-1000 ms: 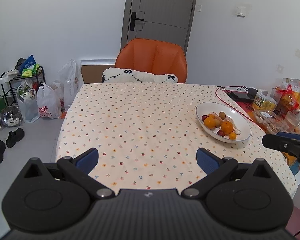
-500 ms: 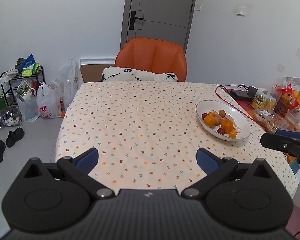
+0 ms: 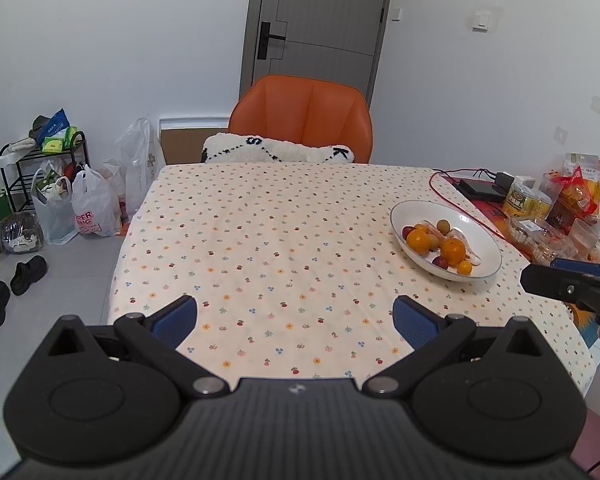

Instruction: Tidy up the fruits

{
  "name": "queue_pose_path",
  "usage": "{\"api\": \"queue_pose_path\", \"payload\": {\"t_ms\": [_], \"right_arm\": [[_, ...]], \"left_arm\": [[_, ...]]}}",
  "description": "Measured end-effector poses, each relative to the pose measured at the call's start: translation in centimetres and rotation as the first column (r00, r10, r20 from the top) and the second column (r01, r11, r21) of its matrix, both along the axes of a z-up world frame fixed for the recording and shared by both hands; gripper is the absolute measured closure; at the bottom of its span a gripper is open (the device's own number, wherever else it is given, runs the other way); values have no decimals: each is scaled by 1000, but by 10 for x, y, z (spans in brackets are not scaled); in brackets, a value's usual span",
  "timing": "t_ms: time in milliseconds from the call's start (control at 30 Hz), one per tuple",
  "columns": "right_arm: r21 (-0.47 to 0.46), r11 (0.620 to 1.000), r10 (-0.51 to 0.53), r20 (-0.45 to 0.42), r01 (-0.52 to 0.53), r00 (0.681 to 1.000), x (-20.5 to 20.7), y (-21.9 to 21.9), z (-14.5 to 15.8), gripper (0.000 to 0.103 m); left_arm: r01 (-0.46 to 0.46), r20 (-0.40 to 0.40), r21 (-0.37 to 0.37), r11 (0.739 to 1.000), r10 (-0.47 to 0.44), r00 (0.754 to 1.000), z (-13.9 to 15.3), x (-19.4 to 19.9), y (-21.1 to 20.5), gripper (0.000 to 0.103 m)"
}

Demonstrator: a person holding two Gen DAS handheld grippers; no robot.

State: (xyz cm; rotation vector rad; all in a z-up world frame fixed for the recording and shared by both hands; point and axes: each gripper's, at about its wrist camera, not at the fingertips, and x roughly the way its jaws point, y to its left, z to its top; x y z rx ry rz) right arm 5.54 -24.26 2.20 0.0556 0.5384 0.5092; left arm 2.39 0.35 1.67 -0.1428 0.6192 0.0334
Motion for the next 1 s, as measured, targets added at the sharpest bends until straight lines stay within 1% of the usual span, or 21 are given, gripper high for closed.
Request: {"api": "queue_pose_path", "payload": {"t_ms": [1000], "right_arm": [[-6, 1000, -5, -9, 5, 1000, 2, 0, -2, 0]], "left_arm": [[9, 3, 0, 1000, -9, 1000, -3, -1, -2, 0]]}}
